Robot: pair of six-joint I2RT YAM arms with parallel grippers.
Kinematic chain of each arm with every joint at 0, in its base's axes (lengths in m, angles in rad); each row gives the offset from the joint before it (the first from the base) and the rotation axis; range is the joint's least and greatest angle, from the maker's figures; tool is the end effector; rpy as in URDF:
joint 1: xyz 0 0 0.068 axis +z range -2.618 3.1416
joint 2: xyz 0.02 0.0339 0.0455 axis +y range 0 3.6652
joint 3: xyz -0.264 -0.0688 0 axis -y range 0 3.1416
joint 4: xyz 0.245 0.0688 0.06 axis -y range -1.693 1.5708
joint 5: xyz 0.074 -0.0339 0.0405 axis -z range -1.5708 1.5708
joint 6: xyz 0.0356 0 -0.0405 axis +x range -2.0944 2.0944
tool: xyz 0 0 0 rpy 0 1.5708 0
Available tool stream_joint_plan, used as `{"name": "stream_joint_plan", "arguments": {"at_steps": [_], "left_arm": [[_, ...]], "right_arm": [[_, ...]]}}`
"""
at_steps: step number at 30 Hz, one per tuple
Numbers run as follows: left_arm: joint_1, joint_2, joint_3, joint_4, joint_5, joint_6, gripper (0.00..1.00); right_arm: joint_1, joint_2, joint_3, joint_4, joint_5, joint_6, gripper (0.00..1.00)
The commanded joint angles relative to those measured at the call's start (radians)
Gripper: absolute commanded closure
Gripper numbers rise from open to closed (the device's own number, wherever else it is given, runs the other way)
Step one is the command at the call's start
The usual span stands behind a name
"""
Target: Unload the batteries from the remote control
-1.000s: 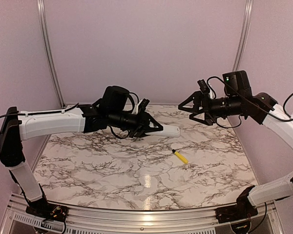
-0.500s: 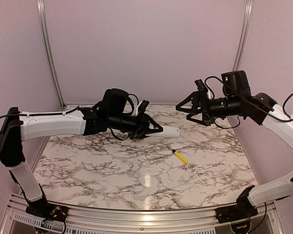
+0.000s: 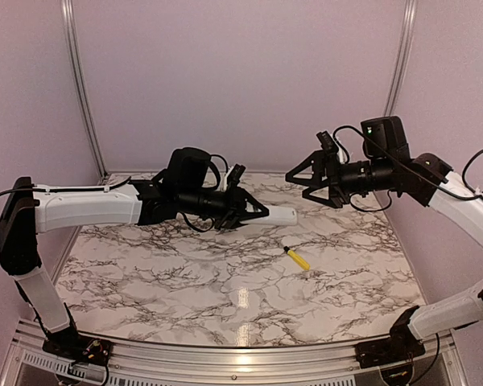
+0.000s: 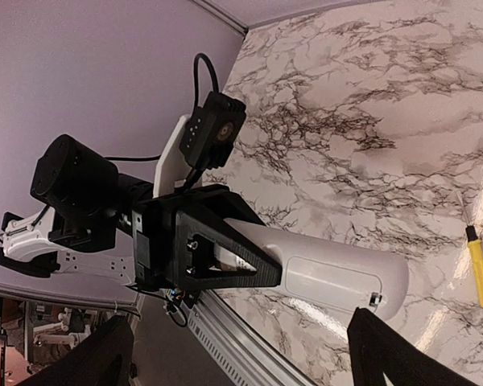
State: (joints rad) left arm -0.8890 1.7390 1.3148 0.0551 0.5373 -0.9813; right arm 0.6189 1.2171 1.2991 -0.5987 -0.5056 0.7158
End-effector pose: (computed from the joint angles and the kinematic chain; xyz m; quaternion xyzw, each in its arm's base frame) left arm 0.2441 -0.3296 0.2899 0.1132 0.8013 -0.5686 0.1474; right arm 0.2012 0.1644 0.3891 -0.0851 0.8419 0.4712 0.2487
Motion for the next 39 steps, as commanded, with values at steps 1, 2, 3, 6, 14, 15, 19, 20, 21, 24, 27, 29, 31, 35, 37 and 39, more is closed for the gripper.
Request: {"name": "stream_joint_plan", "arguments": {"at_steps": [1, 2, 3, 6, 14, 15, 19, 20, 21, 24, 27, 29, 31, 35, 37, 39], "left_arm": [[0.005, -0.023, 0.003, 0.060, -0.007, -0.002, 1.00], [0.005, -0.023, 0.003, 0.061, -0.007, -0.002, 1.00], [0.005, -0.022, 0.003, 0.064, -0.006, -0.002, 1.00], [0.005, -0.022, 0.004, 0.066, -0.001, -0.003, 1.00], [0.005, -0.028, 0.003, 0.067, 0.008, -0.002, 1.00], [0.005, -0.030, 0.001, 0.067, 0.006, -0.002, 1.00], [0.005, -0.030, 0.000, 0.079, 0.005, -0.007, 1.00], [0.004, -0.030, -0.001, 0.084, 0.007, -0.009, 1.00], [0.004, -0.030, -0.002, 0.088, 0.007, -0.011, 1.00], [0.004, -0.030, -0.003, 0.097, 0.008, -0.013, 1.00], [0.005, -0.029, -0.004, 0.104, 0.012, -0.017, 1.00], [0.004, -0.028, -0.004, 0.106, 0.014, -0.017, 1.00], [0.005, -0.027, -0.003, 0.107, 0.016, -0.019, 1.00], [0.005, -0.026, -0.005, 0.108, 0.017, -0.018, 1.00], [0.004, -0.024, -0.004, 0.110, 0.020, -0.018, 1.00], [0.004, -0.025, -0.003, 0.113, 0.022, -0.018, 1.00]], "right_arm": [[0.011, 0.013, 0.011, 0.001, 0.011, 0.017, 0.09], [0.011, 0.014, 0.012, -0.001, 0.011, 0.017, 0.09], [0.012, 0.015, 0.011, -0.001, 0.010, 0.017, 0.09], [0.019, 0.021, 0.009, 0.000, 0.017, 0.017, 0.10], [0.024, 0.042, 0.003, -0.006, 0.027, 0.010, 0.12], [0.025, 0.045, 0.002, -0.010, 0.026, 0.009, 0.12], [0.025, 0.045, -0.006, -0.016, 0.026, 0.002, 0.12], [0.025, 0.047, -0.008, -0.016, 0.026, 0.002, 0.12], [0.025, 0.047, -0.012, -0.016, 0.025, 0.001, 0.12], [0.025, 0.047, -0.020, -0.015, 0.028, 0.001, 0.12], [0.025, 0.048, -0.028, -0.016, 0.034, 0.000, 0.12], [0.025, 0.050, -0.031, -0.017, 0.036, -0.003, 0.12], [0.025, 0.052, -0.031, -0.019, 0.040, -0.008, 0.12], [0.025, 0.058, -0.031, -0.023, 0.045, -0.013, 0.13], [0.025, 0.060, -0.033, -0.022, 0.048, -0.015, 0.13], [0.025, 0.063, -0.031, -0.024, 0.053, -0.015, 0.13]]}}
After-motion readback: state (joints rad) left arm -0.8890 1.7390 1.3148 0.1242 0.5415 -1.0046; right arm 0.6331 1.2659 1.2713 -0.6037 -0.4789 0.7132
